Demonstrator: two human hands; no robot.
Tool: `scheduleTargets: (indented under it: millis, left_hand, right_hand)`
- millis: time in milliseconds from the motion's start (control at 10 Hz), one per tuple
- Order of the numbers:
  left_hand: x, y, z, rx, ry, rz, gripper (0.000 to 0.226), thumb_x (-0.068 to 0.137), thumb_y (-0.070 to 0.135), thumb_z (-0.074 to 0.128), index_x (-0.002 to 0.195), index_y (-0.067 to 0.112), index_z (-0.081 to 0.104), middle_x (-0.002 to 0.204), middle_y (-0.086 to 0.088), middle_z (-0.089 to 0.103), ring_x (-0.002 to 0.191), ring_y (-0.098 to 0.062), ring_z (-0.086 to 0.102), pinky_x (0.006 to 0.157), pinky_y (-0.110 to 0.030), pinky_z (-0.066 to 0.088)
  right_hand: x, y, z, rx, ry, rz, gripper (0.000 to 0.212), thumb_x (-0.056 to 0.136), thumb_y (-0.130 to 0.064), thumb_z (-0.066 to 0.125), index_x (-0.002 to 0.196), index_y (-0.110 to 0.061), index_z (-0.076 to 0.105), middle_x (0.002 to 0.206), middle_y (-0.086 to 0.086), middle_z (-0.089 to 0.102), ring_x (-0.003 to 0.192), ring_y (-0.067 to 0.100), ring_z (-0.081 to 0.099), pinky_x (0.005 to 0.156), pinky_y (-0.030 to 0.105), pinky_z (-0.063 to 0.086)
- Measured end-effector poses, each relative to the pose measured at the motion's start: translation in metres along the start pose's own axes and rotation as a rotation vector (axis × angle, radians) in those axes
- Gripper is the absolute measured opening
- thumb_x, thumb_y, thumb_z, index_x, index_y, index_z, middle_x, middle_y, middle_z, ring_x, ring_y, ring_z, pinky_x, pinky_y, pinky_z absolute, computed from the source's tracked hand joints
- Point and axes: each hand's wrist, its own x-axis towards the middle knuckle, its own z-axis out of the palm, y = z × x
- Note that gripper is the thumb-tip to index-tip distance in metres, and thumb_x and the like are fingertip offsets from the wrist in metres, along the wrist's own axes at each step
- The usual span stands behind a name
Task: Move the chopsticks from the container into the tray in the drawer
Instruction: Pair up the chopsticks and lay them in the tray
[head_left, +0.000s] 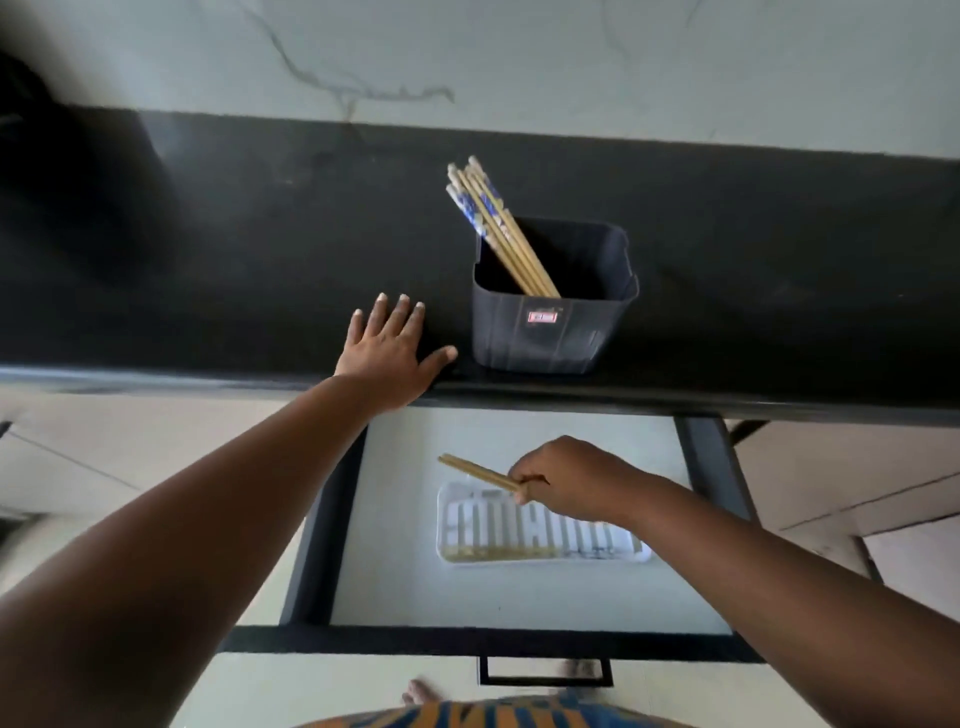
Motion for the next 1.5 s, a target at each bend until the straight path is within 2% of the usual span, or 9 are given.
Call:
scheduleTargets:
  millis: [200, 400, 600, 700, 900, 1100, 1200, 1300, 1500]
  left_hand:
    - [0.006, -0.006, 0.016, 0.056, 0.091, -0.014, 0.086, 0.085, 0.076, 0.007, 0.154, 0.025, 0.012, 0.163, -0.001, 0.008, 0.149, -0.024, 0.002, 0.118, -0.048, 0.003]
    - [0.006, -0.005, 0.016, 0.055, 0.087, -0.015, 0.084, 0.086, 0.076, 0.007, 0.154, 0.026, 0.01, 0.163, 0.0, 0.005, 0.149, -0.022, -0.001, 0.119, -0.048, 0.001]
    - [0.006, -0.005, 0.016, 0.054, 0.103, -0.022, 0.084, 0.086, 0.075, 0.009, 0.154, 0.026, 0.011, 0.163, 0.0, 0.007, 0.149, -0.023, 0.001, 0.119, -0.048, 0.003]
    - [0.005, -0.004, 0.015, 0.053, 0.101, -0.021, 0.083, 0.087, 0.075, 0.009, 0.154, 0.026, 0.011, 0.163, -0.001, 0.007, 0.149, -0.023, 0.0, 0.119, -0.048, 0.002]
    - [0.005, -0.004, 0.014, 0.057, 0.099, -0.017, 0.084, 0.086, 0.075, 0.009, 0.154, 0.026, 0.01, 0.163, -0.001, 0.007, 0.149, -0.023, 0.0, 0.119, -0.049, 0.002]
    - [0.006, -0.005, 0.015, 0.06, 0.1, -0.017, 0.084, 0.086, 0.076, 0.008, 0.154, 0.027, 0.01, 0.163, 0.0, 0.006, 0.149, -0.023, 0.0, 0.119, -0.048, 0.002]
    - [0.006, -0.006, 0.017, 0.057, 0.101, -0.016, 0.085, 0.085, 0.076, 0.007, 0.154, 0.027, 0.01, 0.163, 0.0, 0.006, 0.149, -0.022, 0.0, 0.119, -0.048, 0.001]
    - [0.007, -0.006, 0.017, 0.061, 0.09, -0.009, 0.085, 0.085, 0.077, 0.005, 0.154, 0.027, 0.007, 0.163, 0.0, 0.004, 0.149, -0.022, -0.002, 0.118, -0.047, -0.001]
    - [0.007, -0.005, 0.014, 0.068, 0.064, -0.003, 0.087, 0.085, 0.075, 0.003, 0.154, 0.023, 0.002, 0.163, -0.001, 0.0, 0.149, -0.022, -0.006, 0.118, -0.047, -0.002]
  right_hand:
    - [0.035, 0.035, 0.046, -0.157, -0.166, 0.072, 0.011, 0.088, -0.011, 0.057, 0.084, -0.002, 0.062, 0.077, 0.002, 0.065, 0.061, 0.014, 0.047, 0.054, 0.027, 0.031]
    - [0.048, 0.046, 0.079, -0.348, -0.245, 0.132, 0.012, 0.088, -0.004, 0.049, 0.081, -0.008, 0.059, 0.081, 0.005, 0.052, 0.068, 0.022, 0.046, 0.048, 0.025, 0.027]
    - [0.052, 0.05, 0.085, -0.341, -0.235, 0.138, 0.015, 0.087, -0.007, 0.052, 0.095, -0.004, 0.064, 0.084, 0.008, 0.057, 0.07, 0.021, 0.047, 0.05, 0.026, 0.029]
    - [0.047, 0.054, 0.088, -0.299, -0.225, 0.128, 0.023, 0.083, -0.003, 0.049, 0.099, -0.005, 0.065, 0.103, 0.014, 0.067, 0.072, 0.021, 0.052, 0.057, 0.028, 0.031]
    - [0.04, 0.063, 0.09, -0.205, -0.092, 0.109, 0.024, 0.089, -0.011, 0.054, 0.11, -0.02, 0.059, 0.109, -0.001, 0.059, 0.094, 0.023, 0.06, 0.068, 0.031, 0.044]
    - [0.036, 0.064, 0.091, -0.084, -0.088, 0.169, 0.034, 0.09, -0.006, 0.046, 0.106, -0.027, 0.066, 0.104, -0.006, 0.063, 0.093, 0.016, 0.062, 0.078, 0.031, 0.052]
    - [0.031, 0.062, 0.085, -0.02, -0.089, 0.179, 0.038, 0.092, -0.005, 0.043, 0.111, -0.028, 0.066, 0.109, -0.005, 0.064, 0.093, 0.015, 0.06, 0.068, 0.025, 0.047]
    - [0.026, 0.049, 0.068, 0.12, -0.001, 0.196, 0.036, 0.091, -0.007, 0.052, 0.123, -0.02, 0.06, 0.116, 0.0, 0.062, 0.104, 0.017, 0.059, 0.077, 0.023, 0.043]
    - [0.004, -0.017, -0.003, 0.281, 0.026, 0.08, 0.025, 0.081, -0.029, 0.072, 0.102, -0.017, 0.071, 0.102, -0.001, 0.071, 0.094, 0.017, 0.065, 0.084, 0.033, 0.054]
